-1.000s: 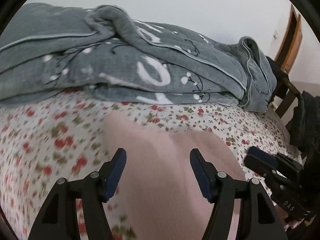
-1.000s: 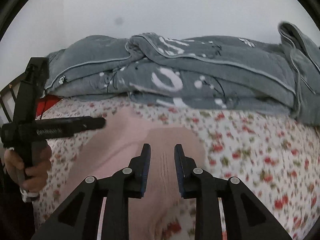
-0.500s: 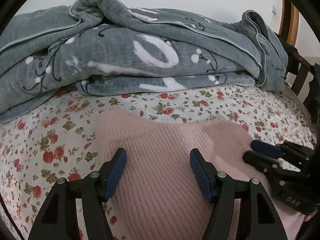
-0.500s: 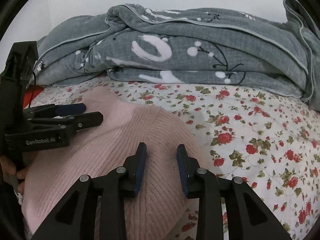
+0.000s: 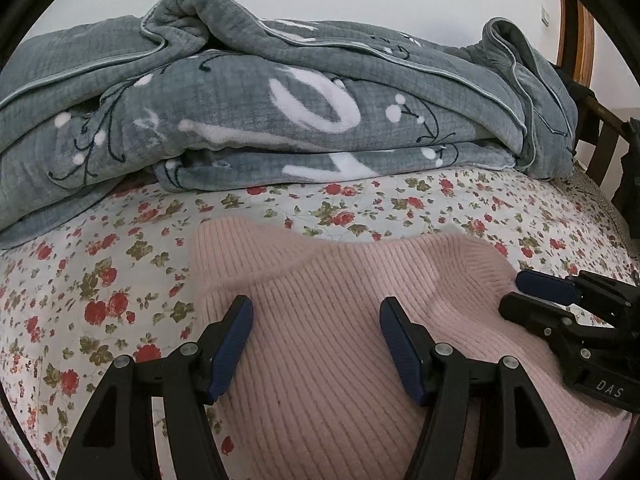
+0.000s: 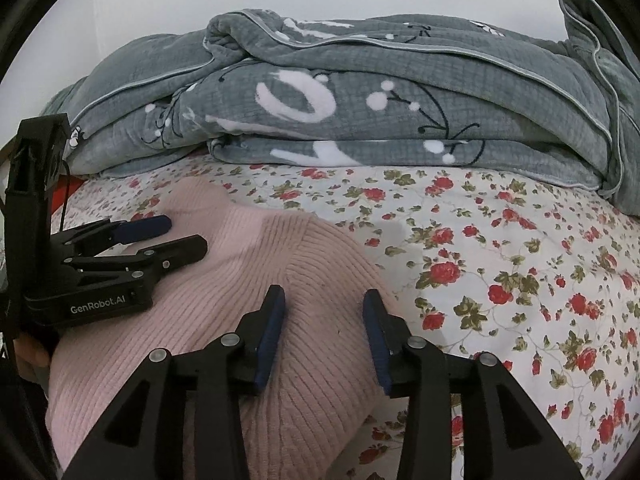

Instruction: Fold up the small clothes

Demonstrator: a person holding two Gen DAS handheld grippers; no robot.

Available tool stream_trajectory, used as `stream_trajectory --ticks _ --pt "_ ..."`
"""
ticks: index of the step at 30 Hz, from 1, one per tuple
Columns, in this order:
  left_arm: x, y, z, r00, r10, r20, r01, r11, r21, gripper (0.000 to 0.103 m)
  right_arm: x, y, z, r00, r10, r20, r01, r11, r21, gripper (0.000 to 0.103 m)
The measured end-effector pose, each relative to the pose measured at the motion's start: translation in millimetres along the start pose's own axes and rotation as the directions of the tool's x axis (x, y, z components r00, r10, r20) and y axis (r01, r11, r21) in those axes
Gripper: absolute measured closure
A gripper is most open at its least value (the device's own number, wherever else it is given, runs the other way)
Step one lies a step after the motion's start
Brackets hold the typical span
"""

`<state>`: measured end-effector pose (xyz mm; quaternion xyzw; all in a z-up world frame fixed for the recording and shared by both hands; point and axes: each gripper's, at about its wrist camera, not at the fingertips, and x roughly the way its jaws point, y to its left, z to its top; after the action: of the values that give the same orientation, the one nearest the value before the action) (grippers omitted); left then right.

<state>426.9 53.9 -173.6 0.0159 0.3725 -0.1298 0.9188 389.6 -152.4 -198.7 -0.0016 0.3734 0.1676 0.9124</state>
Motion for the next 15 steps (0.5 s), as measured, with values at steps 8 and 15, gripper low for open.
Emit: stream_trajectory --ticks 8,15 --pt "0.0 0.2 -0.3 1.0 -0.001 0.0 0.001 1.0 0.0 0.039 -0.4 0.9 -1.6 1.0 0.001 0.003 -0.001 1.0 0.012 0.06" --pt "0.4 0.7 -0.4 1.0 -0.002 0.001 0.002 1.0 0.0 0.039 0.6 -0.8 -1.7 1.0 0.009 -0.003 -0.009 0.999 0.031 0.055"
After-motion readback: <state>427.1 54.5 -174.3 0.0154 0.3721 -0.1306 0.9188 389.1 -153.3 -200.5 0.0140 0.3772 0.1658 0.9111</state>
